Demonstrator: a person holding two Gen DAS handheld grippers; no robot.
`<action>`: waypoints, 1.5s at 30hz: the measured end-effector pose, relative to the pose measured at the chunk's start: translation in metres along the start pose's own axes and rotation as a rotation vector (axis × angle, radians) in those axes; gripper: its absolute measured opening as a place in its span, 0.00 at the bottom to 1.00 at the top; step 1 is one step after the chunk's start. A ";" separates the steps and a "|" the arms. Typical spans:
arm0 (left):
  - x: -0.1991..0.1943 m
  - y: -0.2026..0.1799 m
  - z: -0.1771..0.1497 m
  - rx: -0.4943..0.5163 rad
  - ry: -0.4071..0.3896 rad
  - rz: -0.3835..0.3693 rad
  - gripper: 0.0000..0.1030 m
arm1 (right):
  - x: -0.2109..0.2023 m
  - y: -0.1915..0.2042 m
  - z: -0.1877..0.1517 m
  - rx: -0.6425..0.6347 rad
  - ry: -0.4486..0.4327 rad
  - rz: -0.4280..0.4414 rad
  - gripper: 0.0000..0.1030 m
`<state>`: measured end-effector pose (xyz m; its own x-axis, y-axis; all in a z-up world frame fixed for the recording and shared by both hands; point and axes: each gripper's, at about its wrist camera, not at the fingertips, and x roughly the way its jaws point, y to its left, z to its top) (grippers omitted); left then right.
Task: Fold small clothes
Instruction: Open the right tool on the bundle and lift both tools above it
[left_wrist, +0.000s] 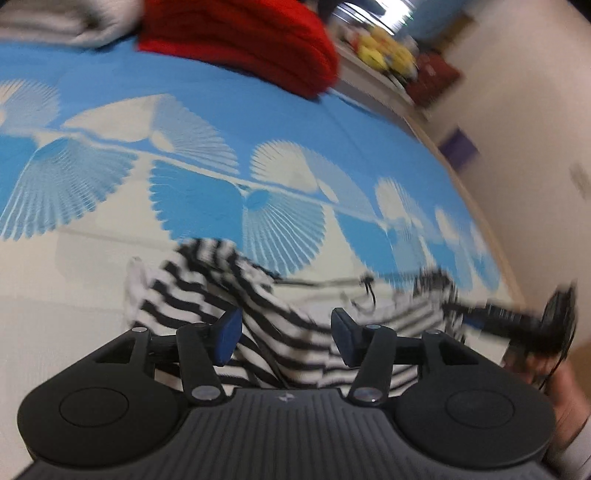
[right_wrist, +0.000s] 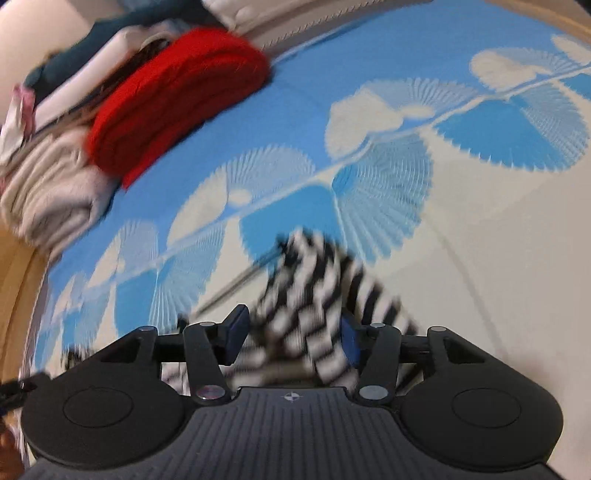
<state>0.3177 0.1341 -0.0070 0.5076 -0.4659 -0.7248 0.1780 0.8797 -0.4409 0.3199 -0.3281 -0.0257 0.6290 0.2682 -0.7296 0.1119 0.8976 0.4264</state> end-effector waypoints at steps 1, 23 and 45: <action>0.003 -0.009 -0.004 0.049 0.003 0.010 0.56 | -0.004 0.002 -0.004 -0.015 -0.005 -0.013 0.52; 0.020 -0.010 0.028 -0.100 -0.286 0.096 0.10 | -0.012 0.078 -0.020 -0.312 -0.171 0.136 0.00; 0.024 0.064 0.024 -0.147 -0.036 0.234 0.53 | 0.008 -0.014 0.007 -0.155 -0.098 -0.129 0.48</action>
<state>0.3613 0.1811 -0.0397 0.5504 -0.2462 -0.7978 -0.0704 0.9385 -0.3382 0.3287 -0.3406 -0.0343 0.6895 0.1195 -0.7143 0.0816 0.9672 0.2405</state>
